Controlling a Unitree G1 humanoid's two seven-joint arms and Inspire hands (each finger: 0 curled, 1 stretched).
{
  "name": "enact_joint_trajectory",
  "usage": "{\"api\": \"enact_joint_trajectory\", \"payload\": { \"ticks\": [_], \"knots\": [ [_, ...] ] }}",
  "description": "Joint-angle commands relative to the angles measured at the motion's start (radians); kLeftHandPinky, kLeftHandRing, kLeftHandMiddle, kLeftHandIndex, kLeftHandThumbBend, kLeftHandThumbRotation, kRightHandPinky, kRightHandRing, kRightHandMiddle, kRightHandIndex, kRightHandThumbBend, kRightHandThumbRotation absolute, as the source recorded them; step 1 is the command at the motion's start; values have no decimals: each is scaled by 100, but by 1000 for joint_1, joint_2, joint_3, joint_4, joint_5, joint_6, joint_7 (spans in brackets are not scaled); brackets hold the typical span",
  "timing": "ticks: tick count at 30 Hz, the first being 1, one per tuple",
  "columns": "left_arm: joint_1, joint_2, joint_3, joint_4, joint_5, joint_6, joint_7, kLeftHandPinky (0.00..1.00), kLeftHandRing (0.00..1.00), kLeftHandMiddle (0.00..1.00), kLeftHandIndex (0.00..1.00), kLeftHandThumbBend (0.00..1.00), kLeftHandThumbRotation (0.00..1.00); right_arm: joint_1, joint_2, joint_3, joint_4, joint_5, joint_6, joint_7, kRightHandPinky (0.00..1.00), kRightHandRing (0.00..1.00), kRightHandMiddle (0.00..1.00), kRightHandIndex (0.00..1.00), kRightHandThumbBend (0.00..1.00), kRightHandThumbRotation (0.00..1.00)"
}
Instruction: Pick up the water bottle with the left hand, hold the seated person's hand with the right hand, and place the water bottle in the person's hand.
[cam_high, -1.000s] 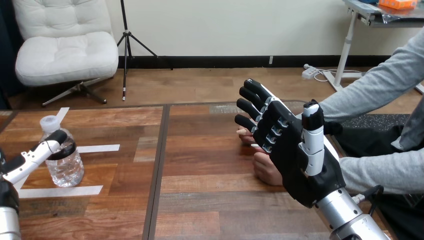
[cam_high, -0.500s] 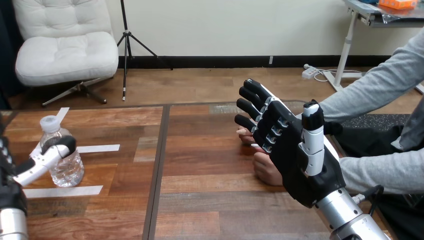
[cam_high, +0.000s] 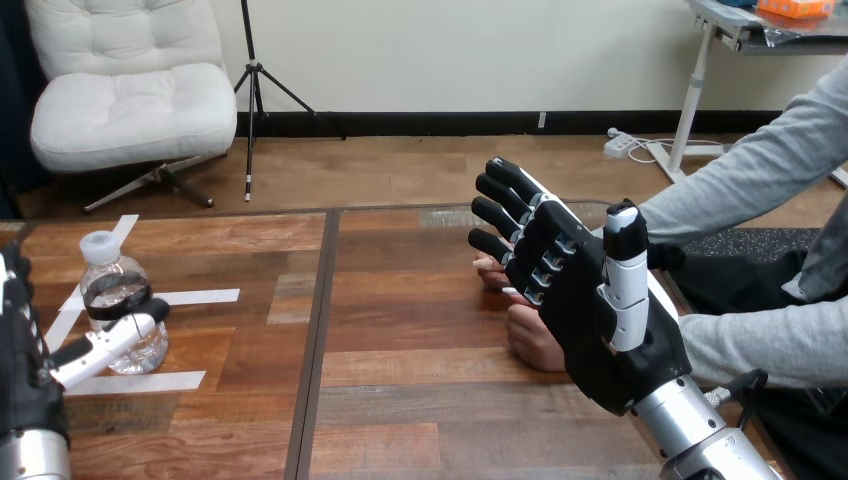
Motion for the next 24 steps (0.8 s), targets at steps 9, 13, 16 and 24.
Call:
{"api": "enact_joint_trajectory", "payload": {
  "ticks": [9,13,16,24],
  "knots": [
    [-136,54,-45,116,88,19,92,96,100,100,100,95,32,-30,-8,-14,-56,7,-5,2,94,97,96,93,89,100],
    [-155,59,-52,155,94,14,101,96,100,100,100,94,39,-30,-8,-14,-55,7,-5,2,94,97,96,93,89,100],
    [-173,62,-55,187,99,16,110,96,100,100,100,94,42,-31,-7,-14,-55,6,-5,0,94,97,96,93,89,100],
    [-223,69,-59,272,82,13,112,96,100,100,100,95,46,-32,-7,-14,-56,5,-4,-1,94,96,96,93,89,100]
  ]
}}
